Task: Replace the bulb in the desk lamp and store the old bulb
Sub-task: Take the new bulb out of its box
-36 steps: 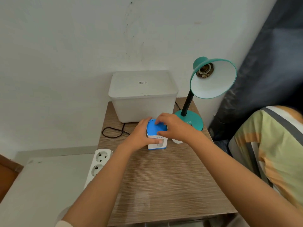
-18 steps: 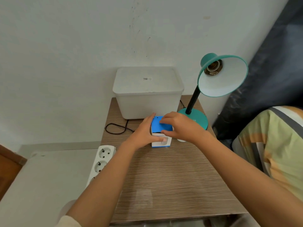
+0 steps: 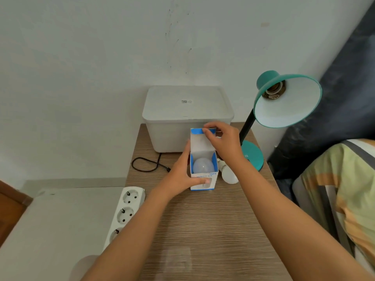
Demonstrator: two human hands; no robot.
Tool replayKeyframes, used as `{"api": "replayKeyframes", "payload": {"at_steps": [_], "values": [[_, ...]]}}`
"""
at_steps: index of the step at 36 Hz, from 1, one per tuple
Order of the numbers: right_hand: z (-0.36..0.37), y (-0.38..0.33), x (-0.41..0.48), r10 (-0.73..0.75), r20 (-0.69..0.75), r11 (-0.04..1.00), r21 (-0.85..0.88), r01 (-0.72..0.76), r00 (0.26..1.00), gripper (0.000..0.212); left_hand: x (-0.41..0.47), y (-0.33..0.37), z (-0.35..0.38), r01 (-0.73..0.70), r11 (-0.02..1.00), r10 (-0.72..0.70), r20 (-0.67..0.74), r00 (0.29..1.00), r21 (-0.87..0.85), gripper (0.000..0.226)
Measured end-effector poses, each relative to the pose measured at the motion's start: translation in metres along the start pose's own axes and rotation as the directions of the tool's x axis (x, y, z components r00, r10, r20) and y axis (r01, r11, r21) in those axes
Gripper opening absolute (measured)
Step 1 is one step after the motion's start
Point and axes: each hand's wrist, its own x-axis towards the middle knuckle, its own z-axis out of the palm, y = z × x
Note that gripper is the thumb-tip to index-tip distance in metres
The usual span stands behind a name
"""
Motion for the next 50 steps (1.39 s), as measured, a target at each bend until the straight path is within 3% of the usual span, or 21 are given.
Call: {"api": "replayKeyframes", "payload": {"at_steps": [5, 13, 17, 21, 29, 32, 42, 50], "values": [[0.002, 0.008, -0.001, 0.147, -0.083, 0.986, 0.089, -0.140, 0.986, 0.022, 0.000, -0.005, 0.001, 0.044, 0.999, -0.044, 0.015, 0.999, 0.015, 0.125], [-0.023, 0.017, -0.023, 0.180, -0.126, 0.976, 0.150, -0.161, 0.976, 0.021, -0.001, -0.005, 0.000, 0.042, 0.999, -0.042, -0.010, 0.999, 0.014, 0.124], [-0.025, 0.011, -0.036, 0.094, 0.141, 0.995, 0.023, -0.098, 0.985, 0.019, -0.001, -0.003, 0.000, 0.048, 0.999, -0.048, -0.004, 0.999, -0.002, 0.124], [-0.020, -0.003, -0.040, 0.051, 0.475, 0.975, -0.214, 0.059, 0.878, 0.037, -0.001, -0.004, -0.001, 0.071, 0.997, -0.071, 0.031, 0.997, -0.027, 0.126], [-0.017, -0.028, -0.024, 0.276, 0.677, 0.865, -0.485, 0.132, 0.682, 0.033, 0.000, -0.003, 0.000, 0.103, 0.995, -0.103, 0.049, 0.993, 0.008, 0.128], [-0.014, -0.029, -0.023, 0.282, 0.655, 0.868, -0.485, 0.104, 0.701, 0.024, 0.000, -0.004, -0.001, 0.110, 0.994, -0.111, 0.037, 0.993, 0.016, 0.129], [-0.023, -0.025, -0.028, 0.199, 0.579, 0.936, -0.351, 0.022, 0.791, 0.046, 0.001, -0.005, -0.001, 0.128, 0.991, -0.130, 0.031, 0.991, 0.048, 0.131], [-0.015, -0.025, -0.041, 0.168, 0.585, 0.911, -0.399, 0.101, 0.794, 0.050, 0.000, -0.003, -0.001, 0.140, 0.989, -0.143, 0.064, 0.988, 0.051, 0.133]]}}
